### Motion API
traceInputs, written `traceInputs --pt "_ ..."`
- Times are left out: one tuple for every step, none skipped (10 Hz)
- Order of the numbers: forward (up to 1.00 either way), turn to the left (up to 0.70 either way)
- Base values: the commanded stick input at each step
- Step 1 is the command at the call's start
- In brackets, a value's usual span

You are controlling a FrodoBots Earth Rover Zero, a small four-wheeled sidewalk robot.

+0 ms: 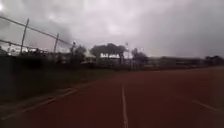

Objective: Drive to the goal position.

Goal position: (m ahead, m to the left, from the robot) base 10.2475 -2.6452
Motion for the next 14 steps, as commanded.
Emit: traceInputs --pt "0.50 0.00" --pt "0.50 0.00" --pt "0.50 0.00" --pt "0.50 0.00" --pt "0.50 0.00" --pt "0.50 0.00" --pt "0.50 0.00" --pt "0.50 0.00" --pt "0.50 0.00" --pt "0.50 0.00" --pt "0.50 0.00" --pt "0.50 0.00" --pt "0.50 0.00" --pt "0.50 0.00"
